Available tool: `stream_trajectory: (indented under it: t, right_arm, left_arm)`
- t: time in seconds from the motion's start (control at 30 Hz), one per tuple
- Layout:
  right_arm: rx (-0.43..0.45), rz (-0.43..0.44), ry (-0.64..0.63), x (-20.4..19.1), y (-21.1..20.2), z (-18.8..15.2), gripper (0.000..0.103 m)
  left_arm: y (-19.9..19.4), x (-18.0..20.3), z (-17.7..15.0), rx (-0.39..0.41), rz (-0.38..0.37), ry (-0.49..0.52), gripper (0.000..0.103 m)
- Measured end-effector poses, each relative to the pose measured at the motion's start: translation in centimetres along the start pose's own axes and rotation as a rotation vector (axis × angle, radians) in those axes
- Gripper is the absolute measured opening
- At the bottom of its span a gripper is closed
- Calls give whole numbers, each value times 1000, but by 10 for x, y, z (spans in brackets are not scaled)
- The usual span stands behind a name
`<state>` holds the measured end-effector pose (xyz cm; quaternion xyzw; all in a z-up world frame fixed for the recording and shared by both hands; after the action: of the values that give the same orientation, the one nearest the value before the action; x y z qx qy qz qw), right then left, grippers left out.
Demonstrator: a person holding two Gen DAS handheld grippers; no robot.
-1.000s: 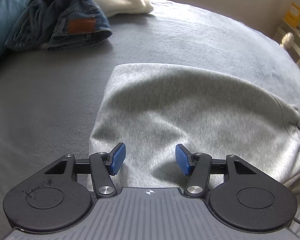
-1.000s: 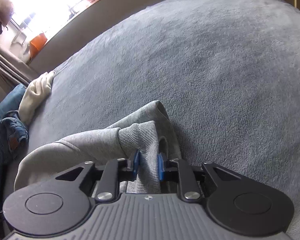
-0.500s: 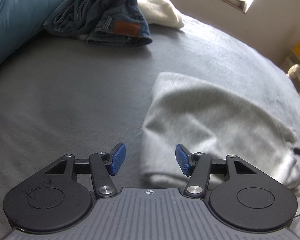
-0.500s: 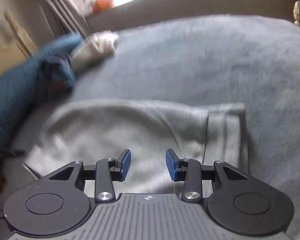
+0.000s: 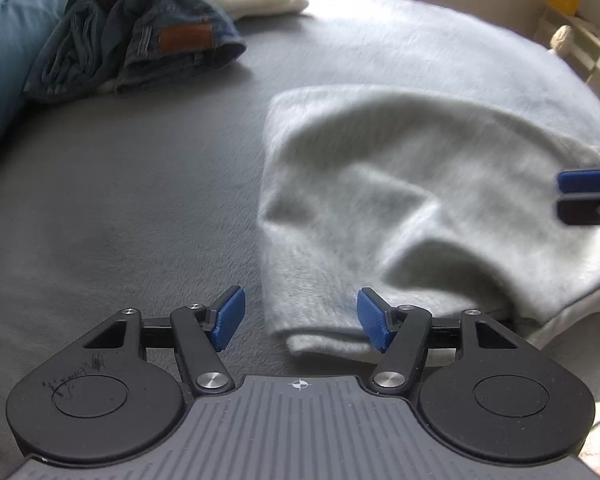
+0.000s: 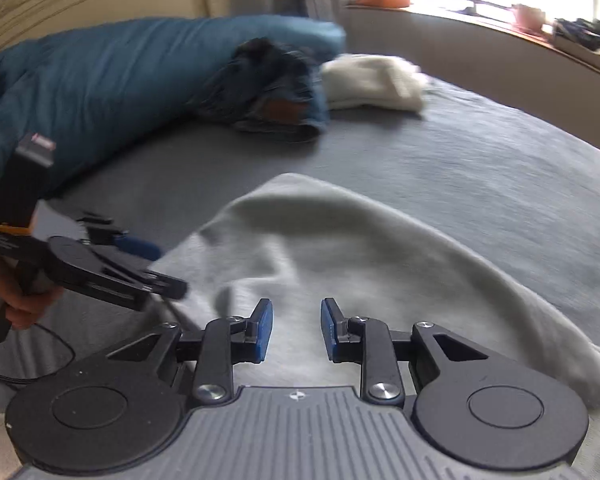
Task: Fold clothes
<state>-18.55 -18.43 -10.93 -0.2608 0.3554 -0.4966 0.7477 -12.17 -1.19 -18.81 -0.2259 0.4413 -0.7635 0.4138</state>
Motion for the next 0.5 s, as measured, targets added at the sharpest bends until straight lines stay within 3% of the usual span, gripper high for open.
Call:
stream_trajectory:
  t: [0.1, 0.23, 0.37, 0.5]
  right_arm:
    - [-63, 34, 0, -20, 42, -3, 25]
    - [-174, -43, 30, -17, 94, -21, 22]
    - [-156, -50, 46, -21, 72, -8, 23]
    - [-61, -36, 145, -10, 33, 8, 23]
  left_arm:
    - [1, -12, -4, 0, -46, -84, 62]
    - [4, -21, -8, -2, -78, -131, 62]
    - [1, -29, -9, 17, -124, -162, 62]
    - [1, -40, -10, 28, -156, -225, 62]
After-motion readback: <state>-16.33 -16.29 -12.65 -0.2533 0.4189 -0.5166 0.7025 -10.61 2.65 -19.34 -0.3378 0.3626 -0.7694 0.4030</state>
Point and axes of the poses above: each gripper's, at about its wrist camera, not at the fingertips, and y roughly the way its jaws point, x to its right, z to its top, the point moved 4 cm from there along y, roughly the way its jaws point, and after that the axes turned 12 degrees about y, right-handed, at the moved point
